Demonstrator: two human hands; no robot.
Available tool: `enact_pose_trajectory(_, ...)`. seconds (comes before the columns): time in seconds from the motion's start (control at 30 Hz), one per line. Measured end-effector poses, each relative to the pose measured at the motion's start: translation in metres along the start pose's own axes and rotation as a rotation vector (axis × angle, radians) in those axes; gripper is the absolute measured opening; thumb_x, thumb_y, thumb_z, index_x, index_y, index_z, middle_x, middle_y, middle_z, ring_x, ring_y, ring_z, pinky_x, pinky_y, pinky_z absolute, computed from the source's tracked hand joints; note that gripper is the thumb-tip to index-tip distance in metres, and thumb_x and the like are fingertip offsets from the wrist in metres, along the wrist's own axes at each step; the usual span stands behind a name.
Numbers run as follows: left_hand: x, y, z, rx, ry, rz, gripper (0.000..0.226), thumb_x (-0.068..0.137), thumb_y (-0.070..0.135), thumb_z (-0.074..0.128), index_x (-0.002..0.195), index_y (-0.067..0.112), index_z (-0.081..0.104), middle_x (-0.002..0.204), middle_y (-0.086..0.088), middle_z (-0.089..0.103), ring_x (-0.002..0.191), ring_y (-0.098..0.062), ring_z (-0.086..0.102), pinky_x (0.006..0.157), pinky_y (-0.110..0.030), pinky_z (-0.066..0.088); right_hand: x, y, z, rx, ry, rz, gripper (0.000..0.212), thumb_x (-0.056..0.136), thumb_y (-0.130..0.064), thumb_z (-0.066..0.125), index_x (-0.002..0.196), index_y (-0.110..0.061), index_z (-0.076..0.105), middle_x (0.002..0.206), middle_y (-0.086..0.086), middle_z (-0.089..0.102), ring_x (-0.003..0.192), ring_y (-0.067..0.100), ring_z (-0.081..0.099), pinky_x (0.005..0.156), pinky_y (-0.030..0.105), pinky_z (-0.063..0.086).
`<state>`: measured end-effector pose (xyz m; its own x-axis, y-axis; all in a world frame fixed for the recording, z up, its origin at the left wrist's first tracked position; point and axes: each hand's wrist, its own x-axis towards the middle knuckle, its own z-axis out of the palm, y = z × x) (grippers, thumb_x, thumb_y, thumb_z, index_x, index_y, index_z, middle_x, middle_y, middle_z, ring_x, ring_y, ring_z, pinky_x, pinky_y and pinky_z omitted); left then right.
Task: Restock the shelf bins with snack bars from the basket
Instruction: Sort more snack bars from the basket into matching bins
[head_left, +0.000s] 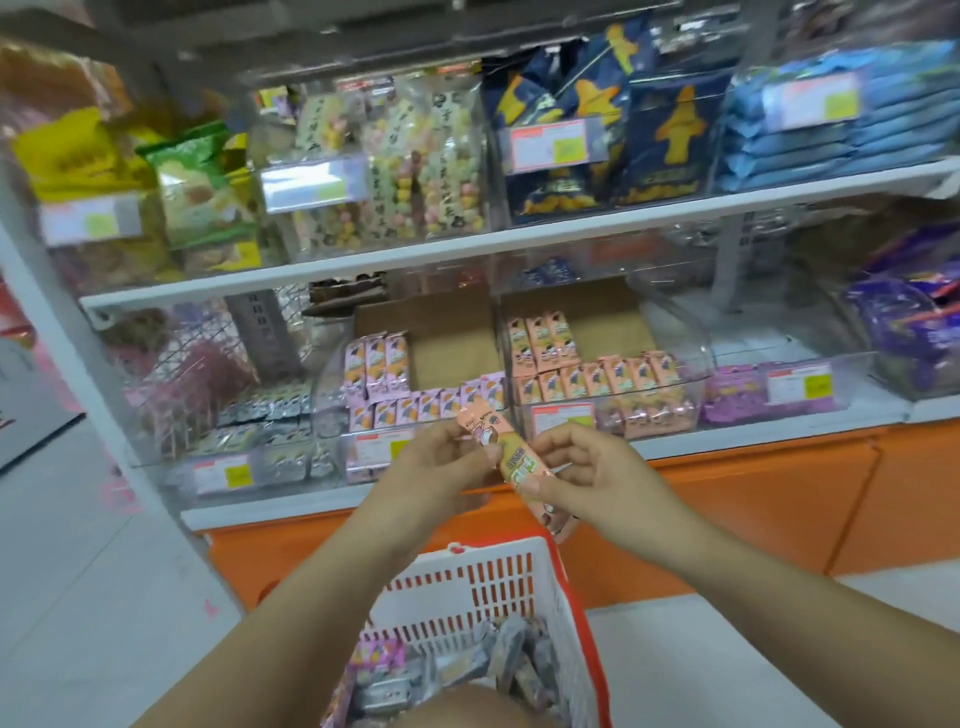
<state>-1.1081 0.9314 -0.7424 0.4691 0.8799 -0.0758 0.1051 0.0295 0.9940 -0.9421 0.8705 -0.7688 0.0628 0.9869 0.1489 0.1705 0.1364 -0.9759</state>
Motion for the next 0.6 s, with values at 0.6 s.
enact_pose_trajectory(0.6,0.088,0.003,0.122,0.207,0.217,0.307,0.023,0.085,0.025,0.069,0.091,0.031,0.048,0.094,0.015,0.061,0.083,0.001,0.061,0.077,-0.03,0.054,0.054,0.0,-0.064,0.235,0.62,-0.05,0.036,0.086,-0.006,0.064,0.112,-0.028,0.051,0.106,-0.005,0.067,0.088,0.01,0.068,0.069,0.037,0.059)
